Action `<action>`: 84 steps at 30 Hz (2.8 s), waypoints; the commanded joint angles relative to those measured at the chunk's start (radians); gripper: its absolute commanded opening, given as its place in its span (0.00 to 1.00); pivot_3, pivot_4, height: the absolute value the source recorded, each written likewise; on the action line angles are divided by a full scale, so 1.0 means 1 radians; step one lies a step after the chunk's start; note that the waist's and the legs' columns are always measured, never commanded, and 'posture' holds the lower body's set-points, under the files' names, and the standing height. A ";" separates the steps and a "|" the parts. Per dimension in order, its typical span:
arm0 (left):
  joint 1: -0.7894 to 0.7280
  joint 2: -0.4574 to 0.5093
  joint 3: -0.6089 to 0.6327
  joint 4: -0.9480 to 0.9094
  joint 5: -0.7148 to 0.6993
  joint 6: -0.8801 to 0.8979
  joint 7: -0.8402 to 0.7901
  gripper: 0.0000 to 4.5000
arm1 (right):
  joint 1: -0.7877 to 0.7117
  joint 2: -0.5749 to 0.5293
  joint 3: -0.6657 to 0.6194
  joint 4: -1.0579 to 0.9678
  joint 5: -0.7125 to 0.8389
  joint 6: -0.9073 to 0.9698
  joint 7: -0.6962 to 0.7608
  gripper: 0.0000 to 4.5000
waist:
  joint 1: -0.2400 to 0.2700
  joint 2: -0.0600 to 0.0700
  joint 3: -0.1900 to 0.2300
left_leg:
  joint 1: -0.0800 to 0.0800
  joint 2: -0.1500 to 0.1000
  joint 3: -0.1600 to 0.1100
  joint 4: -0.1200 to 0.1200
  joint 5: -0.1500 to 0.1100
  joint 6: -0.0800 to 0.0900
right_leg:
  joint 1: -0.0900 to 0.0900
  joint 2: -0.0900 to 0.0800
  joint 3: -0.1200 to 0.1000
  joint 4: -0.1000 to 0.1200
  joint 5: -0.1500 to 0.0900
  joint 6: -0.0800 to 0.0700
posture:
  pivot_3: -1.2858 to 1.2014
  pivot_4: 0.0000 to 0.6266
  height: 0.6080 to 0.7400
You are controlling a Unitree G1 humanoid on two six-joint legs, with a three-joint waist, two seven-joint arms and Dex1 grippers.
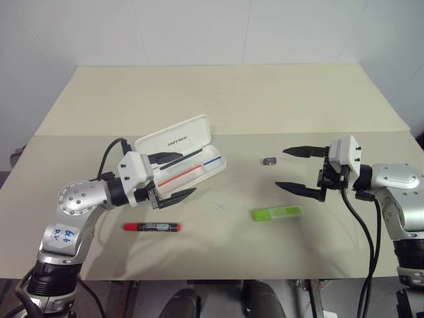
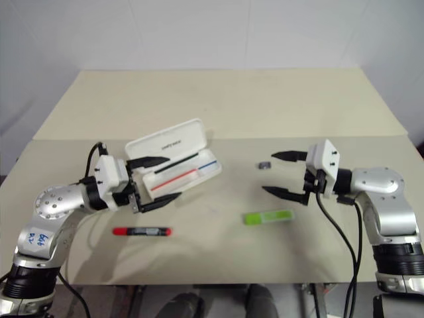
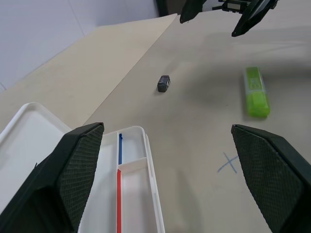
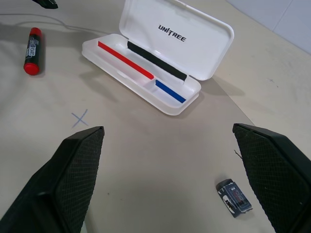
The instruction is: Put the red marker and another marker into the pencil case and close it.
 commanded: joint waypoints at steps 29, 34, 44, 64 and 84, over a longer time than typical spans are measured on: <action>0.477 0.097 0.327 -0.240 0.004 0.033 0.060 0.99 | -0.136 0.156 0.113 -0.007 0.048 -0.004 0.069 1.00 | 0.000 0.000 0.000 | -0.001 0.005 0.012 0.000 -0.005 0.000 | -0.009 0.008 0.013 0.001 0.001 -0.002 | 0.52 0.24 1.00; 0.497 0.132 0.322 -0.220 0.064 0.039 0.070 0.99 | -0.131 0.171 0.114 -0.008 0.042 -0.011 0.050 1.00 | -0.001 0.000 0.000 | 0.000 0.010 0.020 0.000 -0.006 -0.001 | -0.012 0.013 0.020 0.002 0.002 -0.003 | 0.52 0.24 1.00; 0.267 0.182 0.174 -0.199 0.043 0.267 0.094 0.99 | -0.091 0.185 0.118 -0.054 0.044 0.002 0.023 1.00 | -0.004 0.000 0.000 | 0.000 0.013 0.024 0.001 -0.007 -0.002 | -0.014 0.015 0.022 0.002 0.004 -0.005 | 0.52 0.24 1.00; -0.029 0.207 -0.055 -0.205 0.010 0.695 0.165 0.99 | -0.072 0.186 0.121 -0.087 0.047 0.006 -0.013 1.00 | -0.020 0.000 0.000 | 0.000 0.018 0.026 0.002 -0.008 -0.004 | -0.015 0.021 0.024 0.002 0.005 -0.006 | 0.52 0.24 1.00; -0.130 0.176 -0.204 -0.089 0.092 0.709 0.208 0.99 | -0.078 0.183 0.112 -0.108 0.053 0.020 -0.032 1.00 | -0.023 0.000 0.000 | 0.000 0.018 0.026 0.002 -0.008 -0.004 | -0.015 0.022 0.024 0.002 0.005 -0.006 | 0.52 0.24 1.00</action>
